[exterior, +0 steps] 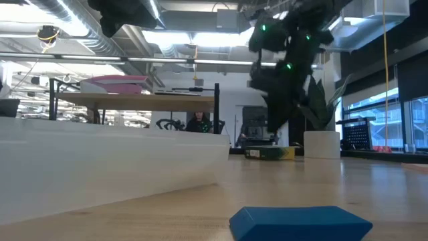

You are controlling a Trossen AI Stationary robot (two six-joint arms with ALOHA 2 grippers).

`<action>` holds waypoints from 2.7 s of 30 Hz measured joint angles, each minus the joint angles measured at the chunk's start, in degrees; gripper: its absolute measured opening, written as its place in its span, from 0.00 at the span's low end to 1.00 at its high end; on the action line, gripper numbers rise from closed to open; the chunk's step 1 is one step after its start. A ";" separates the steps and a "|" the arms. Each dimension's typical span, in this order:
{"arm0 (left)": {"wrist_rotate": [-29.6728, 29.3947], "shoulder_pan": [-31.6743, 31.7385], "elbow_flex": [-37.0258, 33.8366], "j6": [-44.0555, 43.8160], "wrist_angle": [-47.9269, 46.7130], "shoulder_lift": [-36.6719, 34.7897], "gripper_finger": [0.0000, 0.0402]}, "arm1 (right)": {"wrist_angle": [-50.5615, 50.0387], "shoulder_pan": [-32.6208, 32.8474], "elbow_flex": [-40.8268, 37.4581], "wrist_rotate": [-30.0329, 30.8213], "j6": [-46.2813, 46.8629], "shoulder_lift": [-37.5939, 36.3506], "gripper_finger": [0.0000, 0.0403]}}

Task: Pack school essentials
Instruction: Put the yellow crayon box into the blue supply box

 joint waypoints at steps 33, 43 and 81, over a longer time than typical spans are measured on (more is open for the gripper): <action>-0.04 -0.02 0.02 -0.11 0.00 0.00 0.00 | 0.54 -4.36 -0.70 -1.95 -2.57 6.93 0.22; -0.04 -0.02 0.02 -0.08 0.00 0.00 0.00 | -0.68 2.51 -0.74 -8.23 3.00 6.42 0.22; -0.02 -0.04 0.02 -0.02 0.00 0.00 0.00 | -6.27 -5.08 -15.14 -32.20 12.79 -29.70 0.14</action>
